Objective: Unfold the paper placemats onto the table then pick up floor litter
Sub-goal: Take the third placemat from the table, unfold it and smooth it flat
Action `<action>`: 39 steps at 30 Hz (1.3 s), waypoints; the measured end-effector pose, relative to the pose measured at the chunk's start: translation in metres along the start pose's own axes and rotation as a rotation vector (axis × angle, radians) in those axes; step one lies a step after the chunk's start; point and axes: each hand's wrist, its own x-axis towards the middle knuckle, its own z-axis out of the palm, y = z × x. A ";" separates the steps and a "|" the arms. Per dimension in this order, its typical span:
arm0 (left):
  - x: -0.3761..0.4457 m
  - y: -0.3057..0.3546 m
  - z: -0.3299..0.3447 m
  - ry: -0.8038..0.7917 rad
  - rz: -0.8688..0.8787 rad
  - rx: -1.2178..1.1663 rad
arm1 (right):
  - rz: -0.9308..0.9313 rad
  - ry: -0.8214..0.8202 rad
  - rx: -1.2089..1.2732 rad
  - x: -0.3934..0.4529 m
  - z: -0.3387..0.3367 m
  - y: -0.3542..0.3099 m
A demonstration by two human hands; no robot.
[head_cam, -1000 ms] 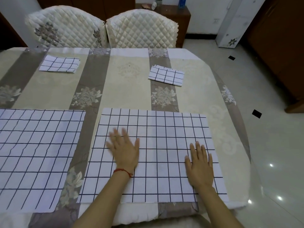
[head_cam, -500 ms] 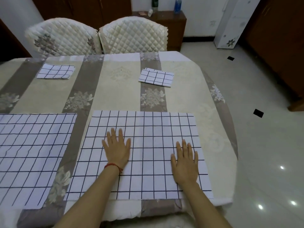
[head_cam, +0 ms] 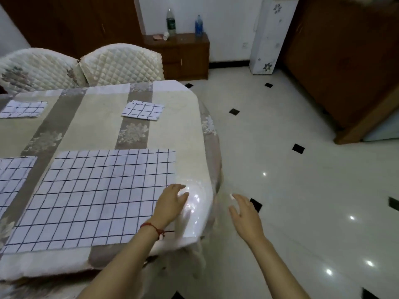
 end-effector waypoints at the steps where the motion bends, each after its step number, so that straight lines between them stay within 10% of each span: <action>1: -0.003 0.015 0.009 -0.010 0.012 -0.036 | 0.038 0.018 0.021 -0.006 -0.015 0.018; 12: 0.023 0.108 0.091 -0.202 0.022 -0.253 | 0.452 0.188 0.272 -0.022 -0.108 0.149; 26: 0.215 0.173 0.164 -0.405 -0.166 -0.269 | 0.615 0.179 0.303 0.162 -0.193 0.222; 39: 0.395 0.217 0.198 -0.206 -0.511 -0.421 | 0.520 -0.183 0.184 0.403 -0.261 0.273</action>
